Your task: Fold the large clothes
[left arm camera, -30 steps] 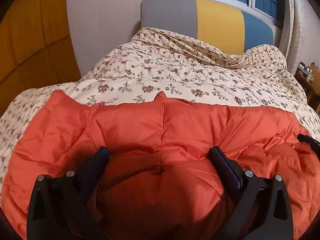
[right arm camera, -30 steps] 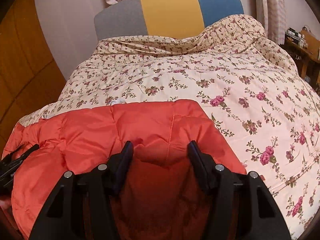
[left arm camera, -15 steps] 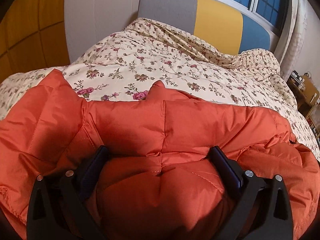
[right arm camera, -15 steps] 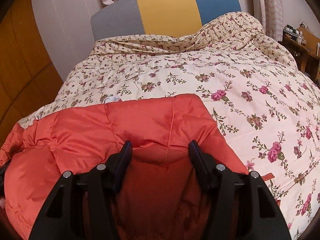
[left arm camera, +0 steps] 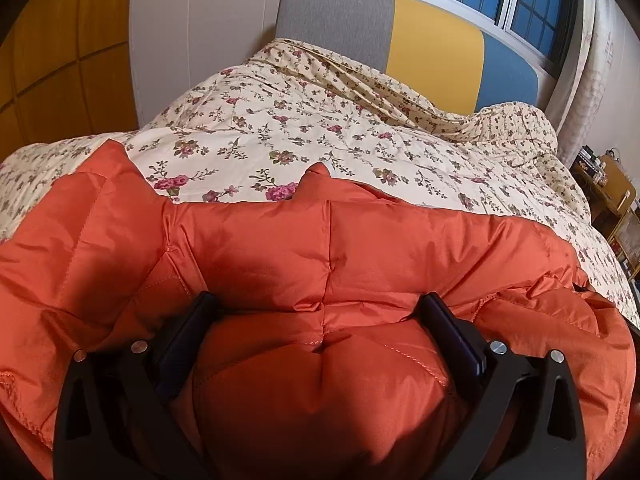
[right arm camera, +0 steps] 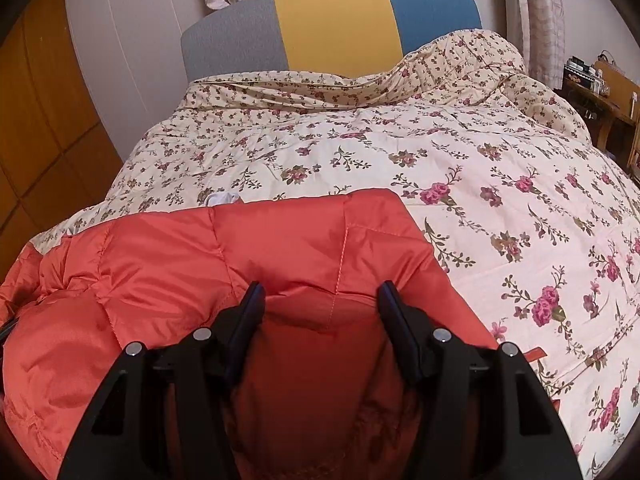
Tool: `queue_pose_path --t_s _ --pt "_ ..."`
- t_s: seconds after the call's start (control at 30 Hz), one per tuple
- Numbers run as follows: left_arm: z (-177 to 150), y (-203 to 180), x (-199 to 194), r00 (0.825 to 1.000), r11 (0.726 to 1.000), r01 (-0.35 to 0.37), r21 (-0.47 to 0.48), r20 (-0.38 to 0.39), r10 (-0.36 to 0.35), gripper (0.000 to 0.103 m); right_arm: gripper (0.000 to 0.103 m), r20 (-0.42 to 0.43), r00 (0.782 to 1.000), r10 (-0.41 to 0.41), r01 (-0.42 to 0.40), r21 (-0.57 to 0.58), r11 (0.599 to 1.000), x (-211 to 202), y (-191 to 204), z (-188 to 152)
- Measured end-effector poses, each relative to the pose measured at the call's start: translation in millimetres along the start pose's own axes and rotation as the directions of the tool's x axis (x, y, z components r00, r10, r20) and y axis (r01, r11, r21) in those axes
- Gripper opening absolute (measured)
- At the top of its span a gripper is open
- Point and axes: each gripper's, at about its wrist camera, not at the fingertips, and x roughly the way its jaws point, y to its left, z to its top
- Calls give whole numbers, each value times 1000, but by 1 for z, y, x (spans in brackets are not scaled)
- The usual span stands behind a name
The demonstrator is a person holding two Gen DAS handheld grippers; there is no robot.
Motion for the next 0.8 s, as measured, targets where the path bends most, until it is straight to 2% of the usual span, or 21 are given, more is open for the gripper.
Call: queue_pose_path --t_s 0.13,0.2,0.3,0.37,0.4,0.43,0.47,0.5,0.53,0.57,0.6,0.7,0.8 --pt "4 2 -5 1000 1000 13 -7 -15 -13 100 60 -4 1000 2 -2 -1 1000 0 -1 0" --pt "7 12 -21 999 999 36 -21 -9 -36 100 60 2 1000 4 -4 0 1000 -3 -2 0" --pt "10 39 -55 997 997 14 -77 79 -8 100 61 8 1000 -5 5 -5 1000 -5 -1 -1" --pt "12 64 -72 990 992 -51 -120 128 66 100 61 7 1000 -12 12 -11 1000 -5 0 -2" --pt "13 78 -75 981 982 -124 -145 129 143 100 61 7 1000 -14 14 -11 1000 -5 0 -2" --pt "13 92 -71 974 970 -180 -166 106 199 100 62 7 1000 -14 14 -12 1000 -5 0 -2" --pt "11 111 -60 970 955 -226 -190 48 239 100 62 7 1000 -13 13 -12 1000 -5 0 -2" --pt "8 123 -50 971 948 -237 -211 -9 241 100 62 7 1000 -12 12 -14 1000 -5 0 -2" --pt "3 139 -37 979 944 -202 -260 -65 192 100 62 6 1000 -15 15 -16 1000 -5 1 -2" --pt "-2 151 -31 990 939 -138 -315 -66 124 100 62 4 1000 -17 17 -17 1000 -4 2 -2" --pt "-2 153 -30 991 938 -134 -320 -63 120 100 62 1 1000 -18 18 -18 1000 -4 2 -1" --pt "-1 142 -32 984 946 -179 -269 -70 166 100 62 -16 1000 -27 27 -26 999 -3 3 1" --pt "-8 136 -59 986 952 -168 -255 -29 167 100 66 -35 996 -82 80 -60 995 -9 10 3"
